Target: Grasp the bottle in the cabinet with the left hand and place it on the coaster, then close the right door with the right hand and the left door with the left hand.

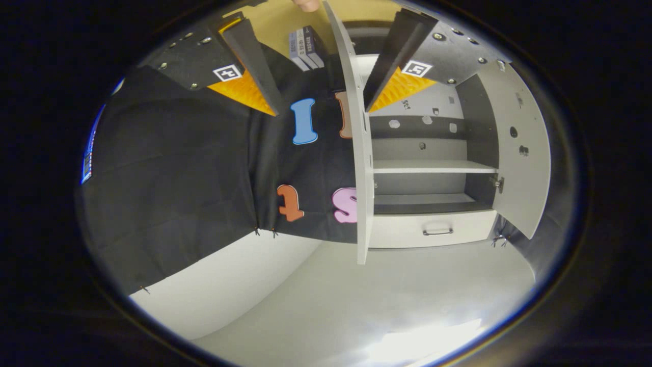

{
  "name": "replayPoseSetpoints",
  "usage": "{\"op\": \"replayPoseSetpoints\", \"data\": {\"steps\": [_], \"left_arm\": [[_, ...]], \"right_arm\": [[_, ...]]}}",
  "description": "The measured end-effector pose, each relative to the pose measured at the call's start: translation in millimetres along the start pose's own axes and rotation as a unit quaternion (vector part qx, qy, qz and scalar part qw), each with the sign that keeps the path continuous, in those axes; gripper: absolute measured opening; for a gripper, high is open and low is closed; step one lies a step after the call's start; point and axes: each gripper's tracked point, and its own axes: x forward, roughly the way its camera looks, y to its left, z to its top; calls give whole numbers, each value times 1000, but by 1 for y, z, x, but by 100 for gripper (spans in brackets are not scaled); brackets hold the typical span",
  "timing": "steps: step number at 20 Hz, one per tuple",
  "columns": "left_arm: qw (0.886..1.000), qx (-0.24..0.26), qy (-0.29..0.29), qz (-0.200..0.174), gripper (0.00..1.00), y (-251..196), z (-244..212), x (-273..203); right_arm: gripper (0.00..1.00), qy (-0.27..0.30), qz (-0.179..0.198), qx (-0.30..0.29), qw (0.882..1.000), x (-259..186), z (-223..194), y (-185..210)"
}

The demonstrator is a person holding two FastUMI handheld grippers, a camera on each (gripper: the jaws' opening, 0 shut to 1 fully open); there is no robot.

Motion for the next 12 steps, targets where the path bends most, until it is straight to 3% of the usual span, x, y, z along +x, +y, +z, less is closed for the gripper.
{"op": "replayPoseSetpoints", "data": {"steps": [2, 3, 4, 10, 12], "left_arm": [[1000, -12, 22, 10, 35, 6, -26, 3], [999, -14, 28, 14, 35, 9, -30, 2], [999, -16, 29, 17, 35, 10, -37, 4], [998, -4, 50, 31, 36, 11, -74, 18], [999, 6, 29, 31, 37, 9, -72, 19]], "right_arm": [[98, 2, 1, -2, 1000, 1, -1, -1], [93, 2, 1, -3, 1000, 1, -1, -1], [98, 3, 1, -3, 1000, 2, -2, -1], [98, 7, 0, -9, 1000, 3, -7, -3], [98, 6, 1, -13, 1000, 4, -7, -2]]}}
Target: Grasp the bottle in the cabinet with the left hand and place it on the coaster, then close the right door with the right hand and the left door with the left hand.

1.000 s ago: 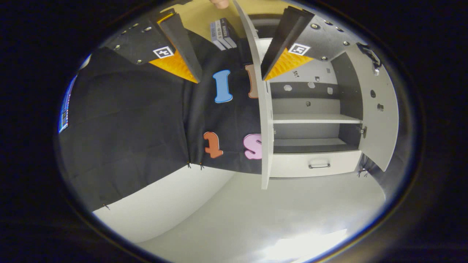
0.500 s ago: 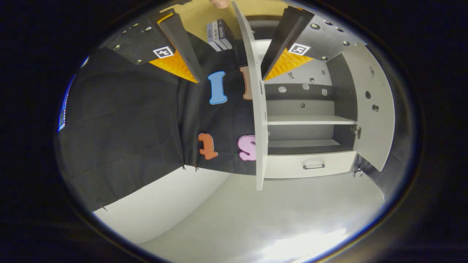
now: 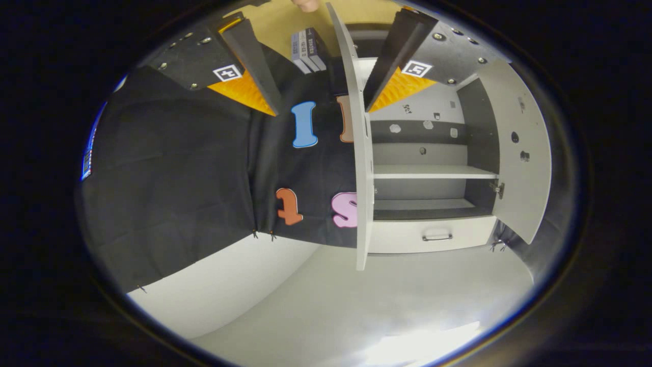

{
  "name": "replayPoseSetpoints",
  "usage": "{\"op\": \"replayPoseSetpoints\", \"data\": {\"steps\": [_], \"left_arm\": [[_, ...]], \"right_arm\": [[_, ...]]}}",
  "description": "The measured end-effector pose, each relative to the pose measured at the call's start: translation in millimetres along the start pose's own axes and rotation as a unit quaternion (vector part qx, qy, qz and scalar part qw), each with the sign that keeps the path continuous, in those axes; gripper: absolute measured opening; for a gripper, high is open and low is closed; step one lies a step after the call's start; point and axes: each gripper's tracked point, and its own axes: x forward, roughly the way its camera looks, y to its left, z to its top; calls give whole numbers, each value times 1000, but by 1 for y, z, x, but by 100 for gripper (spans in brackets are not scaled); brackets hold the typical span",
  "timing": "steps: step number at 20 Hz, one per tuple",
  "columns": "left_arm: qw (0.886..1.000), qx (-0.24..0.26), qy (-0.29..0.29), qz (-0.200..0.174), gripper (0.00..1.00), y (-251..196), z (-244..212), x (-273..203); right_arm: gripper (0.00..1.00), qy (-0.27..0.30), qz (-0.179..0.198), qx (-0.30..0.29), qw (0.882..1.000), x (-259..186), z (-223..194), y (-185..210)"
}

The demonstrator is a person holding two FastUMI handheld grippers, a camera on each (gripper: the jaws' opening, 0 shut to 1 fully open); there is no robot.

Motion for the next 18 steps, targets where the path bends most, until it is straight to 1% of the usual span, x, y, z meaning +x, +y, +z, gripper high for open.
{"op": "replayPoseSetpoints", "data": {"steps": [1, 2, 3, 4, 9, 11, 14, 15, 16, 17, 18], "left_arm": [[1000, 5, -1, 3, 39, 0, 1, -3], [1000, 7, 0, 5, 37, -1, -1, -5], [1000, 8, -5, 4, 37, -4, -2, -6], [1000, 8, 0, 3, 37, -6, -5, -10], [1000, -7, 2, 5, 40, -5, -8, -22], [1000, -7, 1, 2, 41, -6, -10, -26], [1000, -3, 12, -12, 45, -14, -15, -32], [1000, 3, 22, -13, 39, -15, -21, -33], [1000, 9, 26, -13, 58, -17, -23, -35], [999, 16, 28, -12, 61, -19, -24, -37], [999, 22, 32, -9, 72, -20, -26, -38]], "right_arm": [[98, 0, 0, 0, 1000, 1, 0, 0], [98, 0, 0, 1, 1000, 2, 0, -1], [100, 1, 1, 3, 1000, 3, -1, 0], [98, 2, 3, 6, 1000, 5, -2, 2], [98, 5, 20, 5, 1000, 15, -8, 17], [98, 5, 30, 5, 1000, 18, -11, 26], [98, 7, 42, 7, 999, 24, -14, 35], [98, 8, 45, 8, 999, 25, -14, 38], [98, 9, 49, 9, 999, 26, -15, 41], [98, 10, 52, 9, 999, 28, -17, 43], [98, 10, 54, 9, 998, 29, -17, 44]]}}
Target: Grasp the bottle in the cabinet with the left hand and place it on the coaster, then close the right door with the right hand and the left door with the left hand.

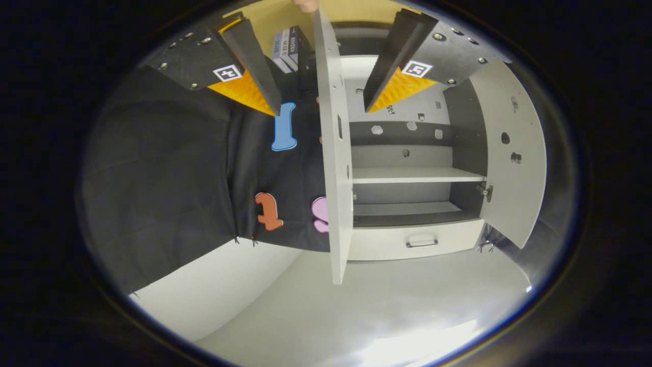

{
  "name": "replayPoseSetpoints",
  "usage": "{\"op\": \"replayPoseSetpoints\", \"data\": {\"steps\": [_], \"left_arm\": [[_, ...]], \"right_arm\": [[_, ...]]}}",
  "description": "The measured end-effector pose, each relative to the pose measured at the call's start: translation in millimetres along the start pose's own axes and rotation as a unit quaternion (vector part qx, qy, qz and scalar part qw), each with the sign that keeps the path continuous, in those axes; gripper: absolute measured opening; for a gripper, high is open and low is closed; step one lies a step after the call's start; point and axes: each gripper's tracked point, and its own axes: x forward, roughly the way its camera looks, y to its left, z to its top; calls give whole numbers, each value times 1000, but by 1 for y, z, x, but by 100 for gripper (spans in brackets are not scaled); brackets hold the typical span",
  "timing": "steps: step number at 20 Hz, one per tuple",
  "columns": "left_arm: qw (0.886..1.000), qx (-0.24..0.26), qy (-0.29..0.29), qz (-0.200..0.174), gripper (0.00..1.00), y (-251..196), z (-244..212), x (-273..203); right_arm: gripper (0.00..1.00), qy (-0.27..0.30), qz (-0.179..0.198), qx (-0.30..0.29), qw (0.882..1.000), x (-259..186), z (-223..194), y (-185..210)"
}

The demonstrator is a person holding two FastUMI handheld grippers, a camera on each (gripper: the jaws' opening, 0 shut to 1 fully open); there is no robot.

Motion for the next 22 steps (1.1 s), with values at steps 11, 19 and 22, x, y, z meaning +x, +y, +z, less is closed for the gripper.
{"op": "replayPoseSetpoints", "data": {"steps": [11, 19, 22], "left_arm": [[999, 33, 22, 15, 70, -6, 5, -6], [999, 10, -32, 26, 70, -12, 75, -22], [996, 1, -78, 39, 70, -8, 123, -31]], "right_arm": [[98, 8, 6, 3, 1000, 4, -8, 2], [98, 5, -11, -2, 1000, 4, -6, -12], [98, 7, -19, -4, 1000, 3, -10, -19]]}}
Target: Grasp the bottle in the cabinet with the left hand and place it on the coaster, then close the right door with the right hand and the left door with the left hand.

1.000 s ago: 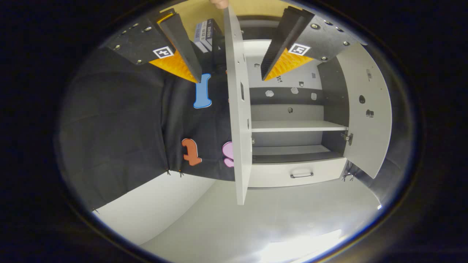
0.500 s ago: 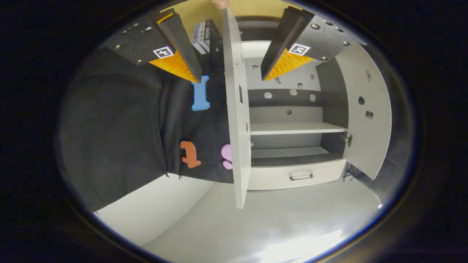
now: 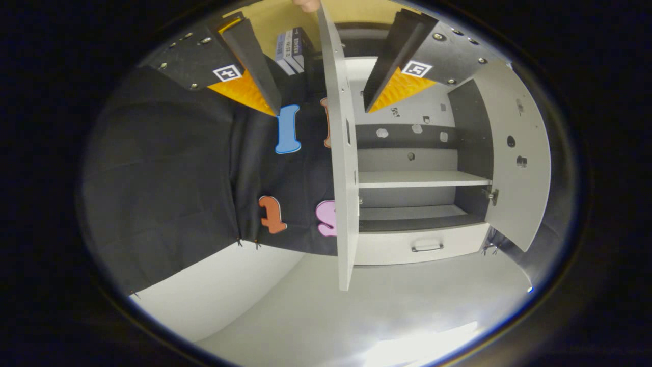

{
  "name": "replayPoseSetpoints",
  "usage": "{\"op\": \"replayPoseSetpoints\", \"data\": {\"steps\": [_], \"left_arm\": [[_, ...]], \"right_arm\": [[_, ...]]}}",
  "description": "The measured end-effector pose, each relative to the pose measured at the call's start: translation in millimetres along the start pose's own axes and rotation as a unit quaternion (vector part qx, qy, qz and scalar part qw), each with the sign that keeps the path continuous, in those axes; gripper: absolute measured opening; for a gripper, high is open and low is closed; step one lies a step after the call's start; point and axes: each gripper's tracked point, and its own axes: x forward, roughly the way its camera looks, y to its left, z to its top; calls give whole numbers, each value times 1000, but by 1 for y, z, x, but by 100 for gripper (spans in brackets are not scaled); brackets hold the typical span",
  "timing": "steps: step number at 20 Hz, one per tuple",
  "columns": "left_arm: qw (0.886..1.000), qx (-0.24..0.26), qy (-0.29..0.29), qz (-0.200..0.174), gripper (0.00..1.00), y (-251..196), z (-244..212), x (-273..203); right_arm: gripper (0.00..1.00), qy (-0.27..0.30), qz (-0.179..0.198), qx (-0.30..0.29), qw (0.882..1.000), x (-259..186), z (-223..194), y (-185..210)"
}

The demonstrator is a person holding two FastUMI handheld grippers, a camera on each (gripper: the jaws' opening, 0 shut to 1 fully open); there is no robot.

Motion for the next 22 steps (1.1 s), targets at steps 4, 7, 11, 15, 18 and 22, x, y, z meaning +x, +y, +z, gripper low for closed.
{"op": "replayPoseSetpoints", "data": {"steps": [4, 7, 11, 15, 18, 22], "left_arm": [[996, -21, -80, 18, 79, 9, 80, -16], [990, -18, -136, 43, 88, 25, 136, -40], [978, 3, -183, 97, 96, 44, 184, -70], [967, 20, -210, 141, 96, 55, 212, -91], [965, 13, -217, 148, 96, 58, 217, -96], [965, -2, -205, 163, 96, 69, 205, -96]], "right_arm": [[98, 4, -11, -7, 1000, 1, -4, -7], [98, 5, -17, -13, 1000, 2, -5, -12], [98, -3, -37, -17, 999, 6, 0, -28], [98, 13, -64, -28, 998, 15, -15, -44], [98, 21, -66, -36, 997, 21, -25, -42], [93, 27, -68, -53, 996, 25, -34, -43]]}}
